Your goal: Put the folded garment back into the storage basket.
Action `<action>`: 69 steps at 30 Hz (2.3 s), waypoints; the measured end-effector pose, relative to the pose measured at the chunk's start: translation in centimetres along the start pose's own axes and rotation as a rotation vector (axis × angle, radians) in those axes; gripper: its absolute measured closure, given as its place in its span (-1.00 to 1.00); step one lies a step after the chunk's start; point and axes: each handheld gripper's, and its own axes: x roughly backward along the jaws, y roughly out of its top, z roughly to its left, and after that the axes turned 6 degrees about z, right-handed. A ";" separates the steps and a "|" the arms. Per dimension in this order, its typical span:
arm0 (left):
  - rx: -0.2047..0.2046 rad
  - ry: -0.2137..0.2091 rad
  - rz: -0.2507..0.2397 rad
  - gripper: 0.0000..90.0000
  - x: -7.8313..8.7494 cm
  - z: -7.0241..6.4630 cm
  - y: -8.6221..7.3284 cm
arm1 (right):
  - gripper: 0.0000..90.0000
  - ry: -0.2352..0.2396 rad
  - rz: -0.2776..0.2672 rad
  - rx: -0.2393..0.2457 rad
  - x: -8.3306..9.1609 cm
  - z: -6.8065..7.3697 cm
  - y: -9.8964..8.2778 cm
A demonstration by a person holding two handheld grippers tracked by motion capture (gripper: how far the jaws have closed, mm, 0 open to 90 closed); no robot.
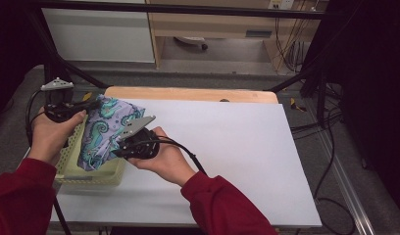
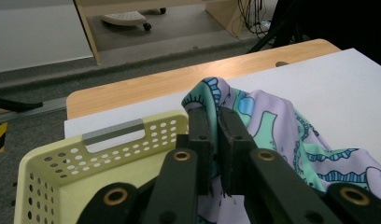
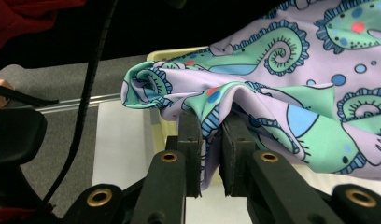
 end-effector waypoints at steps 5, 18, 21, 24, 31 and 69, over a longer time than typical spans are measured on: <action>0.002 0.012 -0.002 0.89 0.1 0.5 0.2 | 0.79 0.005 -0.003 0.007 -0.5 0.0 0.6; 0.002 0.047 -0.003 0.88 0.3 1.5 -0.4 | 0.79 0.002 -0.013 0.012 -1.9 0.1 1.0; 0.012 0.047 -0.008 0.88 0.4 1.8 -0.7 | 0.79 -0.007 -0.008 0.024 -2.4 0.2 1.1; 0.028 0.047 -0.008 0.88 0.4 2.4 -0.8 | 0.79 -0.017 -0.013 0.025 -2.9 0.2 1.0; 0.033 0.053 -0.011 0.88 0.3 3.2 -1.0 | 0.79 -0.022 -0.020 0.022 -4.3 0.1 1.2; 0.098 0.112 -0.012 0.88 0.4 6.3 -1.9 | 0.79 -0.031 -0.089 -0.027 -8.5 -0.1 -0.1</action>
